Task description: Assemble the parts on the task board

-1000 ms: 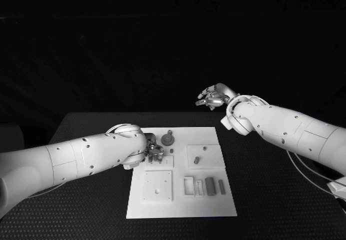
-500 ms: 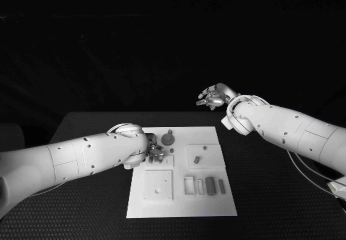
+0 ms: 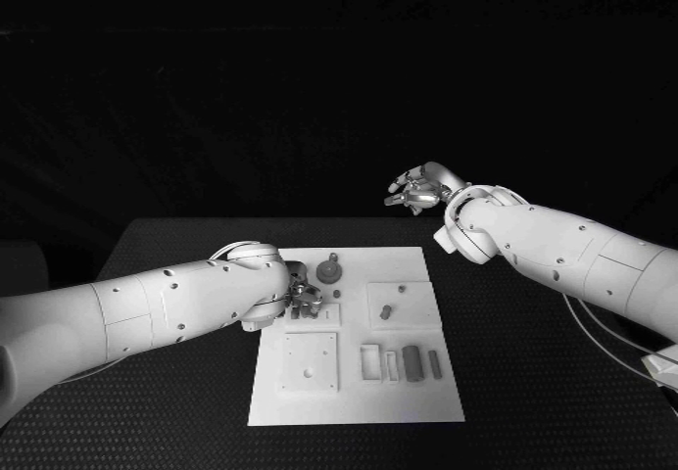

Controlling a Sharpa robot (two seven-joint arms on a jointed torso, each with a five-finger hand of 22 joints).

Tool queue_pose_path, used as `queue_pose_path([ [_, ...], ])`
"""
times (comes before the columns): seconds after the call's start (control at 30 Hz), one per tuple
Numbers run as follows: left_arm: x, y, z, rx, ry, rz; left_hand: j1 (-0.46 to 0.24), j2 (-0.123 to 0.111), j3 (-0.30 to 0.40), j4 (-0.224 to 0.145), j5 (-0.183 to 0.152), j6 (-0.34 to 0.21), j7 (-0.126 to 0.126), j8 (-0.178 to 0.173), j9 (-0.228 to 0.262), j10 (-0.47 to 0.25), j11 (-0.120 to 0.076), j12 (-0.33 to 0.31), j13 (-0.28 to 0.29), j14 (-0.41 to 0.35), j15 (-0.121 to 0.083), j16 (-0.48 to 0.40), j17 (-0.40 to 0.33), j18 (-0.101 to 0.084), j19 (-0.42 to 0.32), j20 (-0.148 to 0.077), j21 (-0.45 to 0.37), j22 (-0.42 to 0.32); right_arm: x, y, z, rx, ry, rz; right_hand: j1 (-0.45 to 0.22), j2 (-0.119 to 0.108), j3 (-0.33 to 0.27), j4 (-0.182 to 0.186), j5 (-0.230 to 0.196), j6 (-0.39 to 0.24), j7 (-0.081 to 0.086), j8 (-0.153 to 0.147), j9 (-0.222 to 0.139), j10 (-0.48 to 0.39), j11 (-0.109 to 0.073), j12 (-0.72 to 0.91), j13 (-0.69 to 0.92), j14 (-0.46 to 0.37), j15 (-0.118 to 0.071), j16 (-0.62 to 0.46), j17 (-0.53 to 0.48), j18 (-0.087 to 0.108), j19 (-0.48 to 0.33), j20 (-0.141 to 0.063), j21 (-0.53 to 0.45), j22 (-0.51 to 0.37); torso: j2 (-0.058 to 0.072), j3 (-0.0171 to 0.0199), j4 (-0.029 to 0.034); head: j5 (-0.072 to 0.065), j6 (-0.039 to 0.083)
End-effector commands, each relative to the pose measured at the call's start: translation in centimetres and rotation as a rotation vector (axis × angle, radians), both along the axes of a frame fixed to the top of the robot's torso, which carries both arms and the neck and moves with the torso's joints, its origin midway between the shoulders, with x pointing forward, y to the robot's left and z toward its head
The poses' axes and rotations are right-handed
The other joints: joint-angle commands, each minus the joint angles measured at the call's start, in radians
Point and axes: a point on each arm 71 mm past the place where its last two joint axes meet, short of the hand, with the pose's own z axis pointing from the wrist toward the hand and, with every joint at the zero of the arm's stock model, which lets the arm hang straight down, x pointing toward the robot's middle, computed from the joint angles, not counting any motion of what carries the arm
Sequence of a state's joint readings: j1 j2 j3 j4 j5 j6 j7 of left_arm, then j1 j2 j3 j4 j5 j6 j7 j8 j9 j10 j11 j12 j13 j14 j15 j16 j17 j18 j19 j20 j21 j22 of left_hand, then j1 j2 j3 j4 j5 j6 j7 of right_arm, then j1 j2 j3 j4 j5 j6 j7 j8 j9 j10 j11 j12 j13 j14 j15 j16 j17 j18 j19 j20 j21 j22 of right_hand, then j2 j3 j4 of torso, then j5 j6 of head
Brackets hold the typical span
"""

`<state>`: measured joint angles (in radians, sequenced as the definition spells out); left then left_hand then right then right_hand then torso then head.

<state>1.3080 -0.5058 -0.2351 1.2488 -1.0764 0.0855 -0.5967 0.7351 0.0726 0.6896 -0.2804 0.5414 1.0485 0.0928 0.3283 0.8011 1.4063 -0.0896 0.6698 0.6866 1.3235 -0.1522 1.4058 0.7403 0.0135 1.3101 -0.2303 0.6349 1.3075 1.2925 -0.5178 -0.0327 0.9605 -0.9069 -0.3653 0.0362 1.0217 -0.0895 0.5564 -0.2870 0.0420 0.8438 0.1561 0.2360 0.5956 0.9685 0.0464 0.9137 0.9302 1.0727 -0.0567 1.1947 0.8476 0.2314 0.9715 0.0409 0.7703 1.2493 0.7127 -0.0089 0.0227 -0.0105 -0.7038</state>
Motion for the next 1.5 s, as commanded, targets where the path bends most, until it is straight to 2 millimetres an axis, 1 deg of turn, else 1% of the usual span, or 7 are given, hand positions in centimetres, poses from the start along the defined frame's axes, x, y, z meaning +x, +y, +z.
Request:
queue_pose_path([
  [0.03, -0.31, 0.11, -0.50, 0.026, 0.031, -0.012, -0.003, 0.010, 0.038, -0.006, 0.006, 0.173, -0.087, 0.003, 0.001, -0.002, -0.011, 0.003, -0.001, -0.041, -0.051, 0.007, -0.002, 0.012, 0.040, -0.032, 0.005, 0.020, -0.03, 0.08, -0.04, -0.006, 0.003, 0.010, 0.004, 0.003, -0.008, 0.000, 0.005, -0.001, 0.006, -0.006, 0.001, -0.004, 0.004, 0.001, -0.002, -0.006, 0.000, -0.005, 0.002, 0.011, -0.001, 0.007, -0.004, -0.001, 0.000, -0.0001, -0.0002, 0.001, 0.000],
  [0.4, -0.34, 0.21, -0.58, 0.020, 0.048, -0.003, -0.009, 0.012, 0.043, -0.006, 0.015, 0.177, -0.089, 0.007, 0.003, 0.003, -0.013, 0.006, -0.002, -0.039, -0.053, 0.011, -0.007, 0.012, 0.043, -0.032, 0.007, 0.020, -0.01, 0.04, -0.12, -0.008, 0.009, 0.009, 0.004, 0.003, -0.008, 0.001, 0.005, -0.001, 0.006, -0.006, 0.001, -0.005, 0.004, 0.002, -0.003, -0.006, 0.000, -0.005, 0.002, 0.012, -0.001, 0.007, -0.004, 0.000, 0.000, 0.0006, 0.0001, 0.003, -0.001],
  [0.67, -0.51, -0.20, -0.60, 0.014, 0.058, -0.013, -0.038, 0.009, 0.028, 0.012, 0.001, 0.180, -0.089, 0.012, 0.005, 0.005, -0.013, 0.009, -0.001, -0.041, -0.053, 0.016, -0.014, 0.011, 0.045, -0.030, 0.005, 0.019, -0.02, 0.17, -0.14, -0.008, 0.010, 0.013, 0.004, 0.003, -0.008, 0.001, 0.005, 0.000, 0.006, -0.006, 0.001, -0.005, 0.004, 0.002, -0.003, -0.007, 0.000, -0.006, 0.002, 0.012, -0.001, 0.008, -0.005, 0.000, 0.000, 0.0003, -0.0012, 0.004, -0.002],
  [0.9, -0.55, -0.38, -0.62, 0.018, 0.062, -0.018, -0.042, 0.011, 0.024, 0.018, -0.006, 0.180, -0.090, 0.013, 0.005, 0.005, -0.013, 0.009, -0.001, -0.041, -0.053, 0.018, -0.017, 0.012, 0.045, -0.030, 0.005, 0.019, -0.02, 0.11, -0.15, -0.009, 0.012, 0.012, 0.004, 0.003, -0.009, 0.001, 0.005, 0.000, 0.006, -0.006, 0.002, -0.005, 0.004, 0.002, -0.004, -0.007, 0.000, -0.006, 0.002, 0.012, -0.002, 0.008, -0.005, 0.000, 0.000, 0.0015, -0.0017, 0.005, -0.003],
  [1.13, -0.52, -0.53, -0.61, 0.018, 0.060, -0.019, -0.047, 0.015, 0.020, 0.025, -0.014, 0.180, -0.090, 0.013, 0.005, 0.005, -0.013, 0.010, 0.000, -0.042, -0.053, 0.021, -0.019, 0.012, 0.045, -0.030, 0.004, 0.019, -0.04, 0.16, -0.17, -0.010, 0.014, 0.015, 0.004, 0.003, -0.009, 0.001, 0.005, 0.000, 0.006, -0.006, 0.002, -0.005, 0.004, 0.003, -0.005, -0.008, 0.000, -0.006, 0.002, 0.012, -0.002, 0.009, -0.005, 0.000, 0.000, 0.0008, -0.0009, 0.005, -0.005],
  [1.33, -0.43, -0.53, -0.59, 0.019, 0.055, -0.018, -0.048, 0.017, 0.019, 0.028, -0.019, 0.180, -0.090, 0.014, 0.005, 0.005, -0.013, 0.010, 0.000, -0.043, -0.053, 0.022, -0.021, 0.013, 0.045, -0.030, 0.004, 0.019, -0.03, 0.14, -0.18, -0.011, 0.014, 0.015, 0.004, 0.003, -0.009, 0.001, 0.005, 0.000, 0.006, -0.005, 0.002, -0.005, 0.004, 0.003, -0.005, -0.008, 0.001, -0.006, 0.002, 0.012, -0.002, 0.009, -0.006, 0.000, 0.000, 0.0014, -0.0014, 0.004, -0.003],
  [1.5, -0.29, -0.59, -0.53, 0.022, 0.041, -0.021, -0.043, 0.021, 0.022, 0.027, -0.020, 0.179, -0.091, 0.014, 0.005, 0.005, -0.014, 0.010, 0.000, -0.043, -0.054, 0.023, -0.023, 0.014, 0.045, -0.031, 0.004, 0.019, -0.03, 0.12, -0.19, -0.012, 0.017, 0.016, 0.004, 0.003, -0.009, 0.001, 0.005, 0.000, 0.006, -0.005, 0.002, -0.005, 0.004, 0.003, -0.006, -0.009, 0.001, -0.007, 0.002, 0.012, -0.003, 0.010, -0.006, 0.000, 0.001, -0.0002, -0.0009, 0.003, -0.004],
])
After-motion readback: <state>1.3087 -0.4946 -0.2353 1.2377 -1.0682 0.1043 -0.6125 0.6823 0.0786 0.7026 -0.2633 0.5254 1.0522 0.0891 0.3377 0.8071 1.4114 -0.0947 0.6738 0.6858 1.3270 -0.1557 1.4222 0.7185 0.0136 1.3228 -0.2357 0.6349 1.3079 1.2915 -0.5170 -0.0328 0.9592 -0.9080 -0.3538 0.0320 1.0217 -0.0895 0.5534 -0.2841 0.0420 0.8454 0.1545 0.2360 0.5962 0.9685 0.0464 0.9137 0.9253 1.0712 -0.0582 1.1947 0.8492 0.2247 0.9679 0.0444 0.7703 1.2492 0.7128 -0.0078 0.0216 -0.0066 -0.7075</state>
